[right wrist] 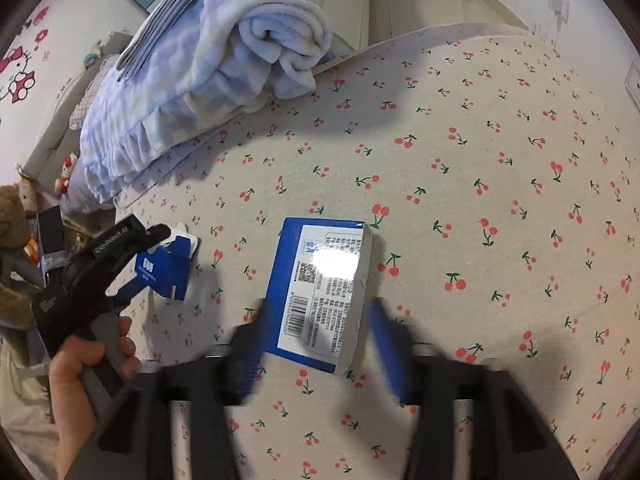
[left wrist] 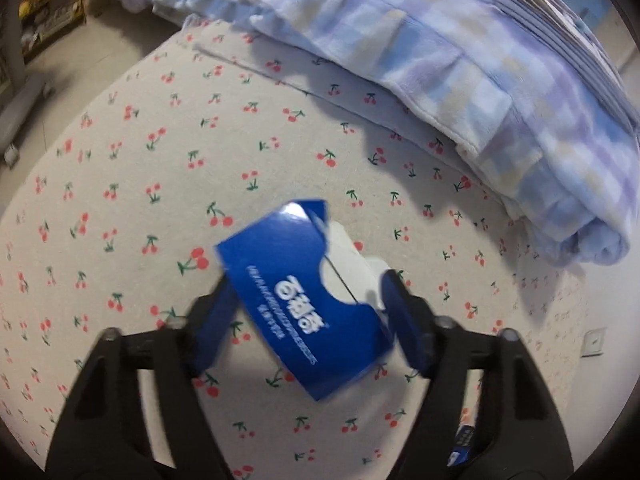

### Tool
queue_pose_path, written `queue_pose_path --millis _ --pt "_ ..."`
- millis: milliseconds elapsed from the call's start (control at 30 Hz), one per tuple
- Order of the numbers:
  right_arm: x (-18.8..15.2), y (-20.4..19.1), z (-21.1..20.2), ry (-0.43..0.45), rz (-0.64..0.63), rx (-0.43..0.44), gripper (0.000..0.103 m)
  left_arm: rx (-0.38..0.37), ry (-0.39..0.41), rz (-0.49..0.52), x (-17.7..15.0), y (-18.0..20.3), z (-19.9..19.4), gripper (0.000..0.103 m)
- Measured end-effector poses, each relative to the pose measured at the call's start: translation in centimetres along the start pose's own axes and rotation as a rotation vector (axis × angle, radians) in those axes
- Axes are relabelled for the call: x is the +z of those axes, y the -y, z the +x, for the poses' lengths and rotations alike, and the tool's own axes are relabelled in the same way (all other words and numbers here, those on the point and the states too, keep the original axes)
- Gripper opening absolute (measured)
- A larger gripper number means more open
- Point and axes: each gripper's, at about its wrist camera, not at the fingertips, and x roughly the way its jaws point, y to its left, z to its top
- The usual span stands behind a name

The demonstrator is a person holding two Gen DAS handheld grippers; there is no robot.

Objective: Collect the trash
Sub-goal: 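Grasp the blue tissue box with the left gripper while the right grasps the blue biscuit box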

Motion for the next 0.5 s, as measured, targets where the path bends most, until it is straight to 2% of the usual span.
queue_pose_path --millis 33,100,267,500 --pt "0.0 -0.1 -0.1 0.004 -0.002 -0.007 0.072 -0.004 0.005 0.016 -0.1 0.1 0.0 0.051" --pt "0.1 -0.3 0.1 -0.005 -0.008 -0.014 0.073 0.005 0.011 0.059 -0.2 0.3 -0.2 0.045" --pt "0.0 -1.1 1.0 -0.033 -0.012 -0.023 0.075 -0.046 -0.005 0.161 -0.9 0.3 -0.7 0.045" --pt "-0.6 -3.2 3.0 -0.073 -0.045 -0.055 0.076 -0.097 -0.050 0.197 -1.7 -1.9 -2.0 0.045"
